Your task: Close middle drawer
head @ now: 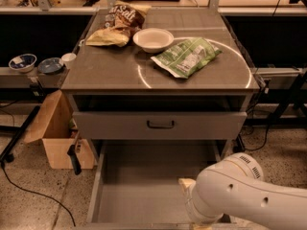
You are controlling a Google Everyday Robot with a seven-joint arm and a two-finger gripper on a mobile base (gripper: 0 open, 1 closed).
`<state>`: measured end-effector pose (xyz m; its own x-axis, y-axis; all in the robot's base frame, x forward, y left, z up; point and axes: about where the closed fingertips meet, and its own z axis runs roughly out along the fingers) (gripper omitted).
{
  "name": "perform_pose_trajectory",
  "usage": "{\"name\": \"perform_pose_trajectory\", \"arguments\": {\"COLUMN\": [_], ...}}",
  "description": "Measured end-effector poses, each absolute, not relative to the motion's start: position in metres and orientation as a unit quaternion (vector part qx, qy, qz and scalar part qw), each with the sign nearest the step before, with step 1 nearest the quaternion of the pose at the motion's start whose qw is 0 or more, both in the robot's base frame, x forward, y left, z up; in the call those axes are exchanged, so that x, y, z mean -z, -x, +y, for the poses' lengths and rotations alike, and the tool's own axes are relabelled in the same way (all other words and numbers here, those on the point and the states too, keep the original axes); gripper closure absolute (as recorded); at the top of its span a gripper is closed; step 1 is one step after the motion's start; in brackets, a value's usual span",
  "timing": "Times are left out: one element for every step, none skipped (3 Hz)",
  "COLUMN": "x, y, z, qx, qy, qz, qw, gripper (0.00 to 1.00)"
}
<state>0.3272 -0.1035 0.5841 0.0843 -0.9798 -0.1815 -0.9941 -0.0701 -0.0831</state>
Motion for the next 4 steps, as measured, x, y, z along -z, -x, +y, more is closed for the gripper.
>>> {"name": "perform_pose_trajectory", "arguments": {"x": [-0.569,-0.554,-0.539,-0.522], "y": [-0.328,-0.324,-0.321,-0.316], "z": [-0.102,-0.098,-0.094,-0.092], "qx": [-0.065,-0.081,-0.090,-0.097], "qy": [0.749,0.758,0.754,0.746], "qz": [0.651,0.638,0.642,0.653], "qw": [0.107,0.108,0.103,0.091], "gripper": [0.00,0.00,0.00,0.00]}}
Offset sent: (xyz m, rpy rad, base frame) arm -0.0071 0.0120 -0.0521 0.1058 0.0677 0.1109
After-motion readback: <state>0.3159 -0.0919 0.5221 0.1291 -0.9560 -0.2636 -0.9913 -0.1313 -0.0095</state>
